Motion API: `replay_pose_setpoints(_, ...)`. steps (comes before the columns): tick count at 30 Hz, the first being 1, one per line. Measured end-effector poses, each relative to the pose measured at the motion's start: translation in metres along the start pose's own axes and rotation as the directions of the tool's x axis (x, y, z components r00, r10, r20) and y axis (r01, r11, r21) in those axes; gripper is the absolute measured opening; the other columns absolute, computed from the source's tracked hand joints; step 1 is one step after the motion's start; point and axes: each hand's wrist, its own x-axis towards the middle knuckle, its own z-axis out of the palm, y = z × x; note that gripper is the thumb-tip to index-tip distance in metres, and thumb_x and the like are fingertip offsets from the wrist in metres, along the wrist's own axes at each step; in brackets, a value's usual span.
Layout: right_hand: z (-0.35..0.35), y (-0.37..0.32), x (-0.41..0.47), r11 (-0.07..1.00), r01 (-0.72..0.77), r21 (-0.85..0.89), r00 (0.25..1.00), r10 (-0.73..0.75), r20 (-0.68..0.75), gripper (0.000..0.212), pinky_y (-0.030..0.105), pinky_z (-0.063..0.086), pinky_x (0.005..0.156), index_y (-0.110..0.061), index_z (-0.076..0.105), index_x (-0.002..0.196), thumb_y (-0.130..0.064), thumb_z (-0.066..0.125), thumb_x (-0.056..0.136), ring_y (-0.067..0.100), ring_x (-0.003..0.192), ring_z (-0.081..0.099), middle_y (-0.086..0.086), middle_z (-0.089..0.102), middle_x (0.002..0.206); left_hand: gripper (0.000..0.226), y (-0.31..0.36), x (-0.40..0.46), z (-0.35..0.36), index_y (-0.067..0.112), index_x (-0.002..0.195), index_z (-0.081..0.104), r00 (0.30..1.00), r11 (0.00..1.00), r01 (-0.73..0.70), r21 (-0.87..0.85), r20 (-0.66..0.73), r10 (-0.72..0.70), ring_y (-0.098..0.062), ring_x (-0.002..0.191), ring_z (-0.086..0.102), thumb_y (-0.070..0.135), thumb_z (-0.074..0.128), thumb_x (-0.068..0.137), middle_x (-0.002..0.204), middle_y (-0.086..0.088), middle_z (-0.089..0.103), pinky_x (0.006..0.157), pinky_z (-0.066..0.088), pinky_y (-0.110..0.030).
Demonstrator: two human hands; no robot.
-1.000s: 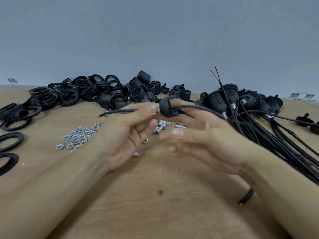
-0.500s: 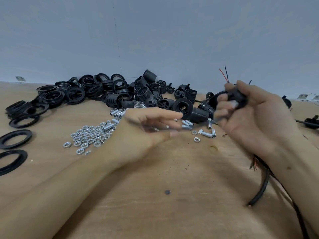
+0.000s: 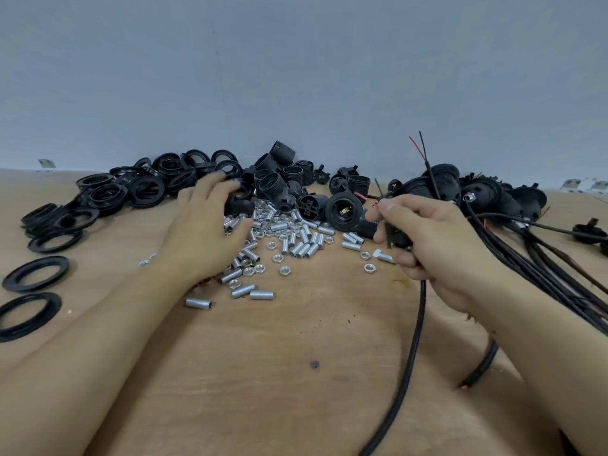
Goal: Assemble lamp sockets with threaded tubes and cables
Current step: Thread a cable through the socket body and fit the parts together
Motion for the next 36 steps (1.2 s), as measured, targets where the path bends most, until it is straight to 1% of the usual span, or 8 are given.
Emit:
replay_pose_setpoints(4, 0.004, 0.002, -0.002, 0.999, -0.002, -0.048, 0.995, 0.007, 0.100, 0.027, 0.016, 0.024, 0.036, -0.019, 0.072, 0.081, -0.030, 0.055, 0.099, 0.009, 0.040, 0.037, 0.002, 0.064, 0.070, 0.074, -0.022, 0.009, -0.003, 0.020, 0.159, 0.011, 0.974, 0.995, 0.092, 0.043, 0.206, -0.098, -0.028, 0.152, 0.007, 0.023, 0.054, 0.099, 0.167, -0.005, 0.008, 0.121, 0.015, -0.044)
replay_pose_setpoints(8, 0.006, 0.002, -0.003, 0.998, 0.006, -0.062, 0.989, 0.004, 0.151, 0.028, 0.017, 0.024, 0.038, -0.020, 0.073, 0.079, -0.032, 0.056, 0.098, 0.009, 0.041, 0.038, 0.001, 0.064, 0.071, 0.062, -0.024, 0.010, -0.001, 0.016, 0.150, 0.037, 0.989, 0.993, 0.114, -0.006, 0.095, -0.113, -0.030, 0.136, 0.041, 0.027, 0.063, 0.094, 0.150, -0.012, 0.040, 0.111, 0.034, -0.041)
replay_pose_setpoints(11, 0.005, 0.003, -0.003, 0.998, 0.012, -0.062, 0.988, -0.002, 0.153, 0.028, 0.017, 0.024, 0.038, -0.019, 0.072, 0.080, -0.032, 0.056, 0.098, 0.009, 0.041, 0.038, 0.002, 0.064, 0.072, 0.060, -0.024, 0.011, -0.002, 0.015, 0.145, 0.047, 0.987, 0.987, 0.153, 0.044, -0.053, -0.151, -0.035, 0.129, 0.040, 0.027, 0.068, 0.090, 0.141, -0.015, 0.039, 0.110, 0.034, -0.045)
replay_pose_setpoints(14, 0.005, 0.003, -0.003, 0.998, 0.019, -0.063, 0.987, -0.009, 0.158, 0.027, 0.018, 0.026, 0.038, -0.019, 0.073, 0.080, -0.031, 0.056, 0.098, 0.010, 0.042, 0.042, 0.002, 0.065, 0.072, 0.060, -0.026, 0.010, 0.001, 0.016, 0.148, 0.044, 0.994, 0.993, 0.101, 0.060, 0.029, -0.103, -0.030, 0.137, 0.040, 0.024, 0.066, 0.093, 0.155, -0.010, 0.035, 0.112, 0.032, -0.041)
replay_pose_setpoints(17, 0.005, 0.005, -0.003, 0.995, 0.042, -0.089, 0.991, -0.029, 0.134, 0.024, 0.020, 0.030, 0.035, -0.018, 0.075, 0.084, -0.027, 0.058, 0.097, 0.013, 0.049, 0.053, 0.005, 0.067, 0.072, 0.048, -0.023, 0.011, 0.002, 0.021, 0.133, 0.056, 0.996, 0.997, 0.074, -0.038, -0.043, -0.076, -0.021, 0.109, 0.061, 0.022, 0.073, 0.088, 0.137, -0.005, 0.051, 0.096, 0.040, -0.031)
replay_pose_setpoints(24, 0.006, 0.003, -0.004, 0.992, 0.116, -0.053, 0.985, -0.108, 0.138, 0.006, 0.022, 0.034, 0.037, -0.015, 0.071, 0.091, -0.018, 0.066, 0.092, 0.014, 0.057, 0.059, 0.007, 0.072, 0.074, 0.045, -0.020, 0.011, -0.001, 0.024, 0.123, 0.067, 0.968, 0.978, 0.117, -0.175, -0.199, -0.152, -0.008, 0.104, 0.043, 0.034, 0.080, 0.082, 0.115, 0.005, 0.043, 0.093, 0.033, -0.020)
replay_pose_setpoints(30, 0.008, 0.001, -0.007, 0.975, 0.221, 0.012, 0.968, -0.221, 0.118, 0.007, 0.014, 0.038, 0.043, -0.019, 0.074, 0.084, -0.014, 0.070, 0.088, 0.010, 0.057, 0.057, 0.005, 0.072, 0.072, 0.029, 0.018, 0.000, -0.016, 0.036, 0.109, 0.063, 0.975, 0.768, -0.171, -0.617, -0.218, 0.042, -0.006, 0.103, 0.065, 0.024, 0.074, 0.085, 0.113, 0.007, 0.066, 0.092, 0.051, -0.019)
replay_pose_setpoints(36, 0.013, -0.004, -0.012, 0.931, 0.363, -0.019, 0.922, -0.356, 0.152, 0.009, 0.008, 0.039, 0.048, -0.020, 0.073, 0.084, -0.013, 0.070, 0.089, 0.005, 0.057, 0.058, 0.002, 0.072, 0.072, 0.055, 0.053, -0.024, 0.003, 0.030, 0.130, 0.053, 0.945, 0.764, -0.267, -0.588, -0.006, 0.326, -0.007, 0.100, 0.061, 0.035, 0.076, 0.080, 0.109, 0.010, 0.058, 0.092, 0.050, -0.021)
